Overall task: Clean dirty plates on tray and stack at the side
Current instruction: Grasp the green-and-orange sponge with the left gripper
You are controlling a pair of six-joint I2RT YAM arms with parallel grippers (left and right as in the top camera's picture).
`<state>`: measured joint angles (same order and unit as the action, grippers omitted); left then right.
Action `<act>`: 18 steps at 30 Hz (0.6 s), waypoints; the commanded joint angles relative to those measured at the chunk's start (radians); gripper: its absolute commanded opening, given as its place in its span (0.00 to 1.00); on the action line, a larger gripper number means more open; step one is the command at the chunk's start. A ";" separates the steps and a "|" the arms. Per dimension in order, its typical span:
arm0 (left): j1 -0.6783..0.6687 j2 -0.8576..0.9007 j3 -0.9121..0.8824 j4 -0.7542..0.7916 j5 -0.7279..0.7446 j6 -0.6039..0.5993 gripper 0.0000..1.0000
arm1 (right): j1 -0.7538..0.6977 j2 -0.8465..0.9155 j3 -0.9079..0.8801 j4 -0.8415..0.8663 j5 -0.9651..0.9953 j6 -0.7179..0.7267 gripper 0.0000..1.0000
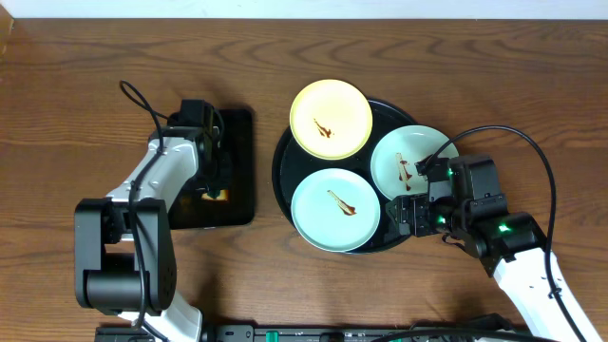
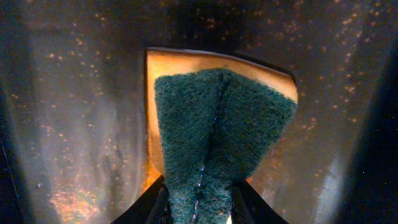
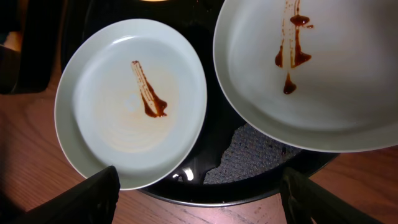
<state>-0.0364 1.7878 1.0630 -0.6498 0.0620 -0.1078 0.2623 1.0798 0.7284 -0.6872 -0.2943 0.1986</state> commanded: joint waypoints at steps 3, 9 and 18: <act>-0.030 0.008 -0.029 0.005 0.003 -0.002 0.25 | 0.011 0.000 0.023 0.002 0.005 0.011 0.81; -0.033 0.009 -0.031 0.008 0.004 -0.002 0.08 | 0.011 0.000 0.023 0.002 0.006 0.011 0.82; -0.032 -0.105 0.048 -0.106 0.004 -0.003 0.07 | 0.010 0.000 0.023 0.002 0.036 0.010 0.83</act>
<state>-0.0620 1.7588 1.0649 -0.7132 0.0498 -0.1078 0.2623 1.0798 0.7288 -0.6872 -0.2790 0.1993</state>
